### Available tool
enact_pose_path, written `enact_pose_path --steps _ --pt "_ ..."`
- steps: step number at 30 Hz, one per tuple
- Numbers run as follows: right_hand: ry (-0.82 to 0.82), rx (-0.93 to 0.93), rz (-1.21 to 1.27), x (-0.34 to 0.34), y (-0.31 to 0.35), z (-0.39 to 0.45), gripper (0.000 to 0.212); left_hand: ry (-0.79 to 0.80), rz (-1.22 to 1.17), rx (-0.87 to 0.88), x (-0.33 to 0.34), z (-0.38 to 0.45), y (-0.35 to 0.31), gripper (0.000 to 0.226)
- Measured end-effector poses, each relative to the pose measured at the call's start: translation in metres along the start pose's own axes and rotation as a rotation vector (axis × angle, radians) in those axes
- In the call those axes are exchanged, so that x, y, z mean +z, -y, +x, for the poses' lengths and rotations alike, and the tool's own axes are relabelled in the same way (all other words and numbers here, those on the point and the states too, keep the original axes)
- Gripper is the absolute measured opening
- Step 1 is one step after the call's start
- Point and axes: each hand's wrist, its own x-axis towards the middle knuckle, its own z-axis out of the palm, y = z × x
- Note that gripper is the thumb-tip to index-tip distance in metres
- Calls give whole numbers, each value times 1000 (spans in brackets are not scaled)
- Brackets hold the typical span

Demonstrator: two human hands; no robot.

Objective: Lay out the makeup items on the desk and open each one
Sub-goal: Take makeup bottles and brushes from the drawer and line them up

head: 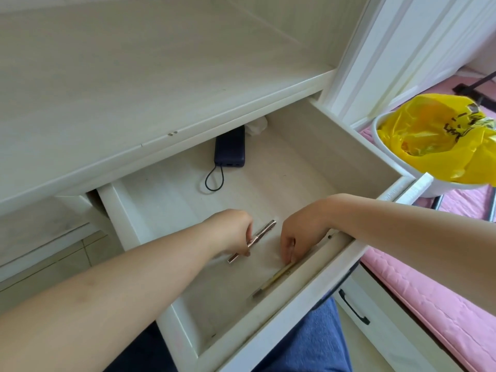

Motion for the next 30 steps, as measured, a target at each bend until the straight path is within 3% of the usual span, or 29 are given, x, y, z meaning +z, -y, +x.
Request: enact_pose_path --steps 4,11,18,24,30 --pt "18 12 -61 2 -2 4 30 -3 20 -7 1 1 0 13" --pt "-26 -49 8 1 -8 4 20 65 -58 -67 -4 0 3 17" --pt "-322 -165 403 -4 -21 -25 7 -80 -534 -109 -31 -12 7 11" --pt "-550 -342 767 -18 -14 -63 17 -173 -947 79 -77 -57 8 14" --pt "-784 -574 1050 -66 26 -88 12 -438 -1179 160 -129 -111 36 16"
